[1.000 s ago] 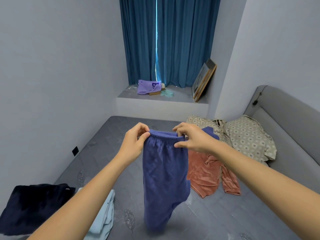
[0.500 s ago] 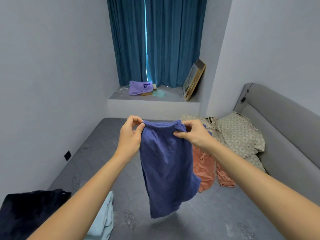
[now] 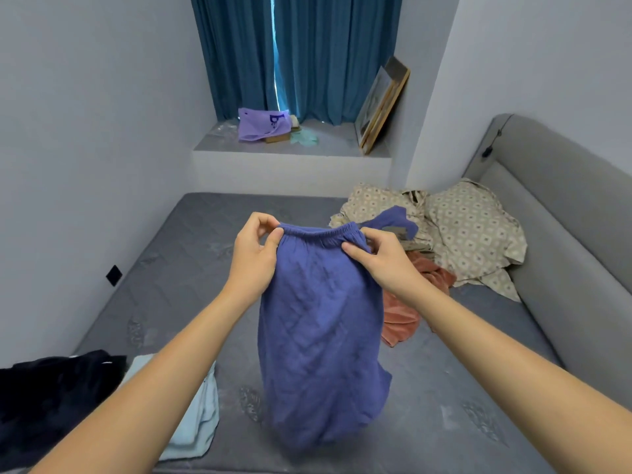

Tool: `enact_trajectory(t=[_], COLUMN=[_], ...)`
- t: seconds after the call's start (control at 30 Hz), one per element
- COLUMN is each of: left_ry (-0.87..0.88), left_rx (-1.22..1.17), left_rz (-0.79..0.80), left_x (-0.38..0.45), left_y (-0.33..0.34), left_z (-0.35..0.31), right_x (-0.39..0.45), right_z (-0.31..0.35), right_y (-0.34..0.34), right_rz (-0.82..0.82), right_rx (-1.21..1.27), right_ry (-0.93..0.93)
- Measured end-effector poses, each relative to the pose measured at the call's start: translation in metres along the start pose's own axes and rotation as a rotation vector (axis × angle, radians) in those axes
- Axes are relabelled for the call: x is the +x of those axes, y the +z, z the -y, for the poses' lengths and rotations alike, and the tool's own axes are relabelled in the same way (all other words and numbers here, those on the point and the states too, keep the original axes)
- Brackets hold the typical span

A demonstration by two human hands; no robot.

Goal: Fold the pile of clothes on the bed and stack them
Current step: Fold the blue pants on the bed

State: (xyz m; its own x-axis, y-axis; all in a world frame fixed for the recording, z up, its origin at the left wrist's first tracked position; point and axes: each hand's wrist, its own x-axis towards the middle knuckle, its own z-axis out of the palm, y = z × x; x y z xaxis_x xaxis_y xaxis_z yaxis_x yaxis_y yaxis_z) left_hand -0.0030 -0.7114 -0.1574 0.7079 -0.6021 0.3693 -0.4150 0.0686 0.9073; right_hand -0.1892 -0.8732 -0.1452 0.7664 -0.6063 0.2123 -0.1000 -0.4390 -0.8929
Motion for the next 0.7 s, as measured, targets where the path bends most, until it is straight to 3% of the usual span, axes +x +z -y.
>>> enact_trajectory(t=[0.27,0.53,0.7], left_ry=[-0.203,-0.42,-0.422], left_rx=[0.167,0.233,0.306], left_rz=[0.01,0.041,0.023], left_x=[0.082,0.142,0.177], left_y=[0.074,0.164,0.2], left_z=[0.158,0.427,0.591], right_x=[0.12,0.222,0.287], right_z=[-0.186,-0.442,-0.578], right_y=[0.041,0.134,0.188], right_rz=[0.094,0.084,-0.013], right_rx=[0.065,-0.066,-0.222], right_ry=[0.204,0.368,0.366])
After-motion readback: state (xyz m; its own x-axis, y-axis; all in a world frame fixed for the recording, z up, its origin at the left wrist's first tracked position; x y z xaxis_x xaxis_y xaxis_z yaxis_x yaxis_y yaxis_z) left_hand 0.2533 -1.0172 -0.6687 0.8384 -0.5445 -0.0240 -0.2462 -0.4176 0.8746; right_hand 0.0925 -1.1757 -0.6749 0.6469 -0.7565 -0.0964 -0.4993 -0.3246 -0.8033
